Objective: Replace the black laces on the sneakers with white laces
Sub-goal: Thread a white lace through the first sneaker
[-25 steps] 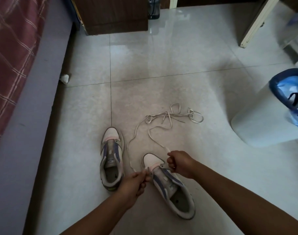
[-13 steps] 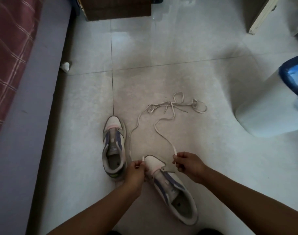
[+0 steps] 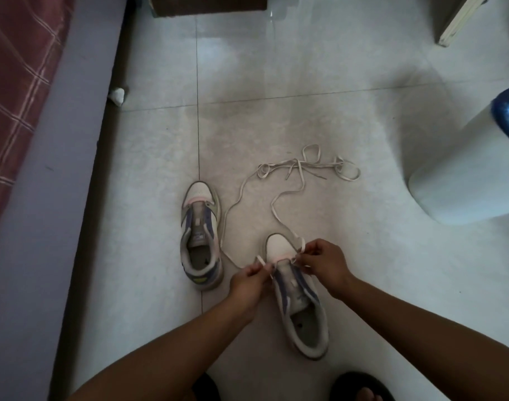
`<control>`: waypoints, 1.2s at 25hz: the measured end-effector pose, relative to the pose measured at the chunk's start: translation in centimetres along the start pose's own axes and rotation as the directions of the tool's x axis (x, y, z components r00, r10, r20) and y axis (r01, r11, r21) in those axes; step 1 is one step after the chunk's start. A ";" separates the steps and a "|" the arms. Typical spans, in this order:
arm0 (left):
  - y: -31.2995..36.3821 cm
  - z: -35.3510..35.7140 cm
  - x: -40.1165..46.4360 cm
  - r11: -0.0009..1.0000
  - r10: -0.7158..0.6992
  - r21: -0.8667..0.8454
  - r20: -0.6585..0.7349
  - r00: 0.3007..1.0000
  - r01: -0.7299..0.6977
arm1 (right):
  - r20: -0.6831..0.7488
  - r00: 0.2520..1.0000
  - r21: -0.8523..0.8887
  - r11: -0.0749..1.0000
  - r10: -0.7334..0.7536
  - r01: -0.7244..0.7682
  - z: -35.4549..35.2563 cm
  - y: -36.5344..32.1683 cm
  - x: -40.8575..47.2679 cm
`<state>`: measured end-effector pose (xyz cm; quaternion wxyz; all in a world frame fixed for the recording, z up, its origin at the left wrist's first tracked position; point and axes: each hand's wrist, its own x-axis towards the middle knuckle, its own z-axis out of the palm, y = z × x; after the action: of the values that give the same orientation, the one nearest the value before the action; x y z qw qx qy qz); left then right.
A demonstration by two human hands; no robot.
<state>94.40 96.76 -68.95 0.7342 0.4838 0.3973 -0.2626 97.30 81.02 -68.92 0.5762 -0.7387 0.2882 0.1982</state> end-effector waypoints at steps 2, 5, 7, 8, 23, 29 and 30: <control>0.9 0.8 0.8 0.996 0.056 0.071 -0.005 0.998 -0.056 | -0.044 0.997 0.159 0.985 0.070 -0.062 -0.6 0.1 0.3; 1.5 1.3 1.8 0.977 0.160 0.156 -0.090 0.983 -0.145 | -0.076 0.992 0.214 0.974 0.097 -0.079 -0.8 0.5 0.0; 1.6 1.4 2.2 0.962 0.215 0.194 -0.107 0.971 -0.192 | -0.112 0.991 0.173 0.983 0.078 -0.058 -0.6 0.7 -0.1; 1.6 1.4 2.3 0.952 0.237 0.224 -0.105 0.966 -0.209 | -0.131 0.990 0.139 0.989 0.060 -0.042 -0.5 0.8 -0.2; 0.6 0.8 2.0 0.426 0.648 0.744 0.146 0.747 -0.515 | -0.126 0.987 -0.188 0.979 -0.104 0.079 0.2 1.0 -0.5; 0.3 1.9 1.8 0.609 0.567 0.698 -0.050 0.822 -0.377 | -0.127 0.983 -0.218 0.970 -0.134 0.104 0.3 1.1 -0.7; 0.2 2.0 1.7 0.656 0.538 0.667 -0.083 0.839 -0.354 | -0.132 0.982 -0.217 0.970 -0.138 0.107 0.3 1.1 -0.7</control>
<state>96.15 95.02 -69.86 0.5095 0.8142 0.2513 -0.1198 96.05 81.24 -69.39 0.4840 -0.8240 0.2609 0.1369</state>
